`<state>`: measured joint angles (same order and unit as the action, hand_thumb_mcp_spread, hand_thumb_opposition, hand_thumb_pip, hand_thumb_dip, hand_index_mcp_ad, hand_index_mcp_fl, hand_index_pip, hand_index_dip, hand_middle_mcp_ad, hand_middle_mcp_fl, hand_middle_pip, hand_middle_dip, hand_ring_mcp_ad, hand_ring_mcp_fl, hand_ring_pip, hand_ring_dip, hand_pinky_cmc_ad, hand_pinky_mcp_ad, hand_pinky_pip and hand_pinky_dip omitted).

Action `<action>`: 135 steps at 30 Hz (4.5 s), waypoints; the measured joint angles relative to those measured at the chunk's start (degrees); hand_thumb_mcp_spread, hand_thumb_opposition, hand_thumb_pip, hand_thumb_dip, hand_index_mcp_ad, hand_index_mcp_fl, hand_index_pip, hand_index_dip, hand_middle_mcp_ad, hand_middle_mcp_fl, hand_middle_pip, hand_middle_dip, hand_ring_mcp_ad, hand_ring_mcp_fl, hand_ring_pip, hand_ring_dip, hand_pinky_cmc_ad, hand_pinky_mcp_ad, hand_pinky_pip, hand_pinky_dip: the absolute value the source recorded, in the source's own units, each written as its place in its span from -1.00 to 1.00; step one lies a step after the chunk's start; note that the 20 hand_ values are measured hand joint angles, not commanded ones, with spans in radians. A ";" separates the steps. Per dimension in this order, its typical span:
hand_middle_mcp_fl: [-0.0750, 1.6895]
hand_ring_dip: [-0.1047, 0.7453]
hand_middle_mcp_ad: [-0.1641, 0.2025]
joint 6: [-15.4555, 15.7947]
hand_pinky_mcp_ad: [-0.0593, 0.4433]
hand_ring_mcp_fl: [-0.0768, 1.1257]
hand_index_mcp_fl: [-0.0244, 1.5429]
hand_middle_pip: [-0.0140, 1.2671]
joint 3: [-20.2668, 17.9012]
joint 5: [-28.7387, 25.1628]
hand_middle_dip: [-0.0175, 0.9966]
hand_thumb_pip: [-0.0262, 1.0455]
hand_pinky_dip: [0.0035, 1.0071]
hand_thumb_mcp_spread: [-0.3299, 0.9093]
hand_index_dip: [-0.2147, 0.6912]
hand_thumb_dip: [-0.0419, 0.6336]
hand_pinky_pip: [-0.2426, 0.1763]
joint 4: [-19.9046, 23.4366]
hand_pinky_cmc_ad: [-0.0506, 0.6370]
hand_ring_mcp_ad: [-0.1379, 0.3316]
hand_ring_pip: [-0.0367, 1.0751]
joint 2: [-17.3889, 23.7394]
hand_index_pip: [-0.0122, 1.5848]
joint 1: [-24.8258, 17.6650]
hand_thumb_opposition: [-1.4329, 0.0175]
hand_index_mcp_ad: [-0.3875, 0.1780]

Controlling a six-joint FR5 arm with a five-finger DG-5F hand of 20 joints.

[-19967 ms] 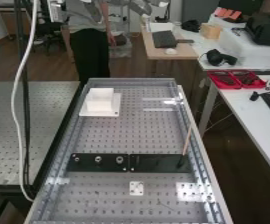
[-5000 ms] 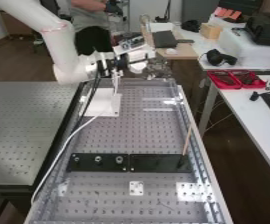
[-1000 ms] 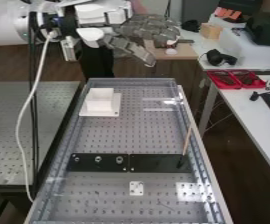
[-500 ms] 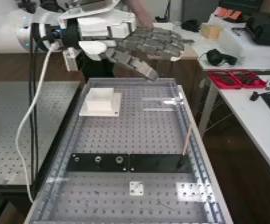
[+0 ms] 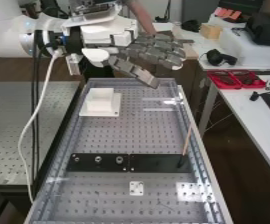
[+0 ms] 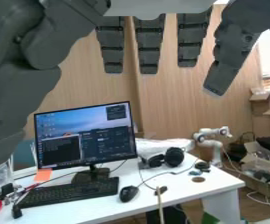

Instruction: Grab the pcb board and place it in the clear container

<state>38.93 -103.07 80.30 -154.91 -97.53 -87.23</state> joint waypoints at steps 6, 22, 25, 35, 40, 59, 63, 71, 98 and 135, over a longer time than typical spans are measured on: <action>-0.82 -0.64 0.38 -0.09 0.77 -0.81 -0.74 -0.73 0.08 -0.07 -0.63 -0.51 0.18 -0.04 -0.01 -0.72 -0.38 -0.13 0.76 0.52 -0.72 -0.02 -0.88 -0.04 -0.03 0.09; -0.82 -0.64 0.39 -0.35 0.77 -0.81 -0.74 -0.73 2.20 1.73 -0.64 -0.51 0.18 -0.04 -0.01 -0.72 -0.38 -1.56 0.76 0.52 -0.72 -0.25 -0.88 0.67 -0.03 0.09; -0.82 -0.64 0.39 -0.43 0.77 -0.81 -0.74 -0.73 2.53 3.10 -0.64 -0.51 0.18 -0.04 -0.01 -0.72 -0.38 -1.37 0.76 0.52 -0.72 -0.47 -0.88 1.14 -0.03 0.09; -0.82 -0.64 0.38 -0.34 0.77 -0.81 -0.74 -0.73 2.48 4.61 -0.64 -0.51 0.18 -0.04 -0.01 -0.72 -0.38 -0.23 0.76 0.53 -0.72 -0.71 -0.88 0.64 -0.03 0.09; -0.82 -0.64 0.38 0.35 0.77 -0.81 -0.74 -0.73 2.50 5.31 -0.64 -0.51 0.18 -0.04 -0.01 -0.72 -0.38 -0.80 0.76 0.53 -0.72 -0.27 -0.88 0.59 -0.03 0.09; -0.82 -0.64 0.38 1.66 0.78 -0.81 -0.74 -0.73 2.62 6.15 -0.64 -0.51 0.18 -0.04 -0.01 -0.72 -0.38 -2.17 0.76 0.55 -0.72 0.36 -0.88 0.85 -0.03 0.09; -0.82 -0.64 0.40 1.66 0.77 -0.81 -0.74 -0.73 2.39 6.18 -0.64 -0.51 0.18 -0.04 -0.01 -0.72 -0.38 -2.18 0.76 0.55 -0.72 0.62 -0.88 0.90 -0.03 0.09; -0.82 -0.64 0.38 1.65 0.77 -0.81 -0.74 -0.73 2.25 6.24 -0.64 -0.51 0.18 -0.04 -0.01 -0.72 -0.38 -2.18 0.76 0.55 -0.73 0.75 -0.88 0.95 -0.03 0.09; -0.82 -0.64 0.40 1.67 0.77 -0.81 -0.74 -0.73 2.01 5.98 -0.64 -0.51 0.18 -0.04 -0.01 -0.72 -0.38 -2.18 0.75 0.55 -0.72 0.99 -0.88 0.71 -0.03 0.09; -0.82 -0.64 0.42 2.43 0.77 -0.81 -0.74 -0.73 1.83 7.61 -0.64 -0.51 0.18 -0.04 -0.01 -0.72 -0.38 -3.73 0.75 0.54 -0.72 2.66 -0.88 0.71 -0.03 0.09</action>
<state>41.36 -101.25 87.90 -158.64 -94.87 -86.52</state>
